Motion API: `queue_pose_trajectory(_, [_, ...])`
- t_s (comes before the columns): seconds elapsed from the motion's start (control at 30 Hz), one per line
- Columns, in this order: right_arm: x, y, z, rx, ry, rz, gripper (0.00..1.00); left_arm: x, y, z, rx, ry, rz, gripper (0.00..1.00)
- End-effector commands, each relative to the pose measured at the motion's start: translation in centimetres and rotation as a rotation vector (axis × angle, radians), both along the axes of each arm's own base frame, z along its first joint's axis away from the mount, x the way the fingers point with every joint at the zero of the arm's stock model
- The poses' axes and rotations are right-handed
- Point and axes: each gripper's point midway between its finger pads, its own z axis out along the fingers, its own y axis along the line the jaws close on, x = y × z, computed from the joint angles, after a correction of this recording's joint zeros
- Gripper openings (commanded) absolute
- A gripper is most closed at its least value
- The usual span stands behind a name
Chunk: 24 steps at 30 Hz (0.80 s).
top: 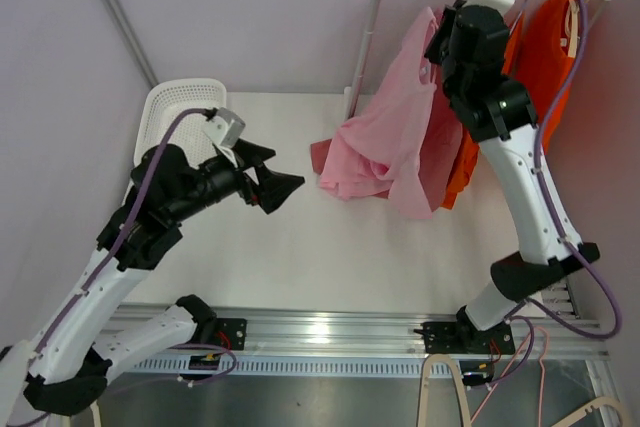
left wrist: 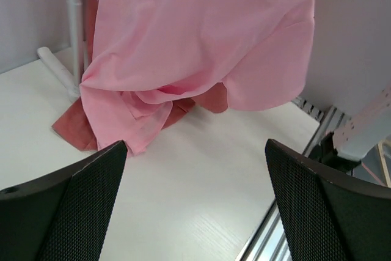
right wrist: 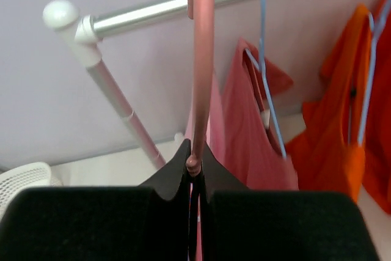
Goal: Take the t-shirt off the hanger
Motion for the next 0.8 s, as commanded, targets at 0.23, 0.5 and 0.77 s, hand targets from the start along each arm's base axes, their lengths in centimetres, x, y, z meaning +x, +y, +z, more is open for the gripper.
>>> queue_pose_trajectory(0.23, [-10.0,1.1,-2.2,0.193,0.039,-0.005,0.00,-7.4,-6.9,-0.7,0.030,-0.180,-0.232,0.99])
queue_pose_trajectory(0.5, [-11.0,3.2,-3.0,0.136,0.074,0.066,0.00,-9.3,-13.5,-1.8,0.013,-0.216,-0.340,1.00])
queue_pose_trajectory(0.77, [-11.3,3.7,-2.8,0.119,0.080,0.101,0.00,-7.8,-19.6,-0.9,0.028,-0.305,-0.316,1.00])
